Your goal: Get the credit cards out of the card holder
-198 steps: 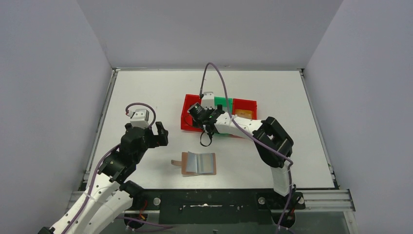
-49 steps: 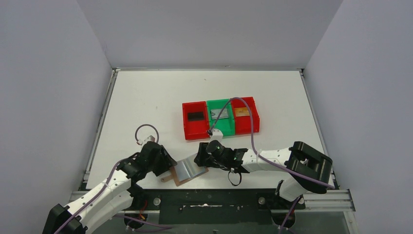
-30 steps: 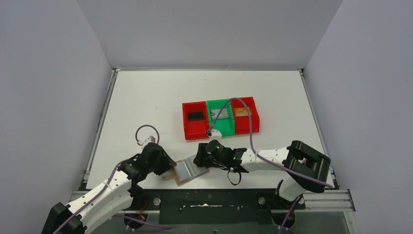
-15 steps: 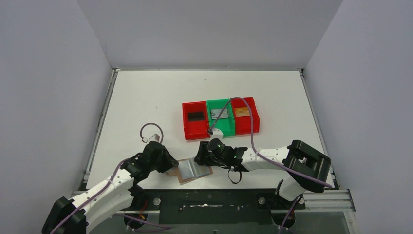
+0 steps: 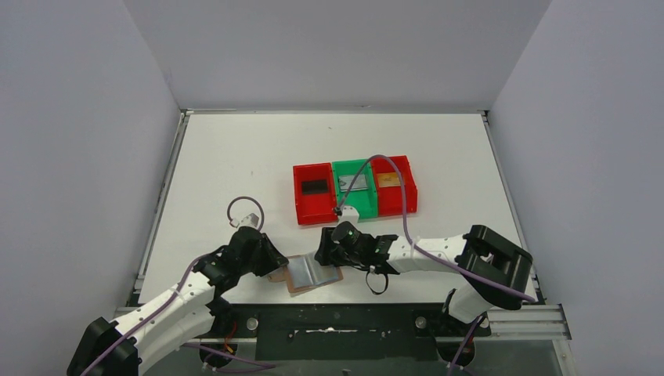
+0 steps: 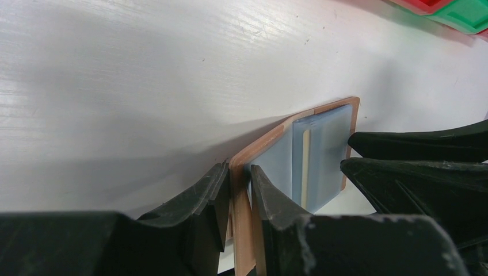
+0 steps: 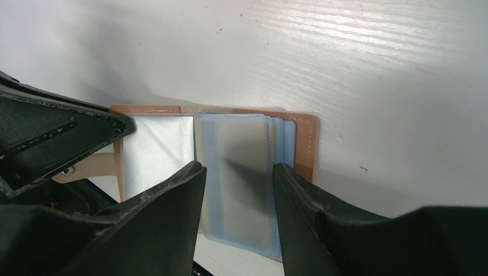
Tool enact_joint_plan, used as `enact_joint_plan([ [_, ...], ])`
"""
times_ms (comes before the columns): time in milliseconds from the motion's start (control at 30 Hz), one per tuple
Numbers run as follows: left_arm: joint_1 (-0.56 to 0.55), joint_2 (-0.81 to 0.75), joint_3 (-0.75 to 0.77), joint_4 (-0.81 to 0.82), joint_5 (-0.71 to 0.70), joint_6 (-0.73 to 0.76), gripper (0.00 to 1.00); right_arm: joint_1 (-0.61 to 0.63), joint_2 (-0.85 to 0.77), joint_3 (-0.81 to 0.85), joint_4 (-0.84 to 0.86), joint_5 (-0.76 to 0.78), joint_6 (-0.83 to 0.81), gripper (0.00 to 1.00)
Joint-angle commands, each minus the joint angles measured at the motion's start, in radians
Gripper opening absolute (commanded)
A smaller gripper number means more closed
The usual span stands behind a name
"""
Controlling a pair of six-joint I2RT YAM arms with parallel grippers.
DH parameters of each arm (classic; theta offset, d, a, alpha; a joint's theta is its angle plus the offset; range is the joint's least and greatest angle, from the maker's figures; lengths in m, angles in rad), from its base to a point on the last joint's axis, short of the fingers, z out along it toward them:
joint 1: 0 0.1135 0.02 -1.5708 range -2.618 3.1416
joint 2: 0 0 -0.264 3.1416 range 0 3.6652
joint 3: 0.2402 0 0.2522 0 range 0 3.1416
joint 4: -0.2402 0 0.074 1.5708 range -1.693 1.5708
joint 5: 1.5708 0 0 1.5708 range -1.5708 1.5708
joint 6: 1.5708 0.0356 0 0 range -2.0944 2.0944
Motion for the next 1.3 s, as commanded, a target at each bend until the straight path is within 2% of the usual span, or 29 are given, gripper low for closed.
enact_joint_plan([
  [0,-0.005,-0.013,0.011,0.051,0.011,0.015,0.19,0.013,0.010,0.054,0.036,-0.008,-0.015,0.46],
  [400,-0.006,-0.011,0.010,0.055,0.013,0.015,0.19,0.021,-0.002,0.080,0.062,-0.059,-0.041,0.44],
  [633,-0.006,-0.009,0.009,0.059,0.016,0.013,0.19,0.029,0.024,0.117,0.022,-0.068,-0.057,0.46],
  [1000,-0.006,-0.003,0.011,0.063,0.015,0.013,0.19,0.034,0.019,0.117,0.067,-0.104,-0.064,0.49],
  [1267,-0.005,-0.006,0.028,0.033,-0.001,0.013,0.26,0.034,0.007,0.103,0.042,-0.050,-0.038,0.48],
])
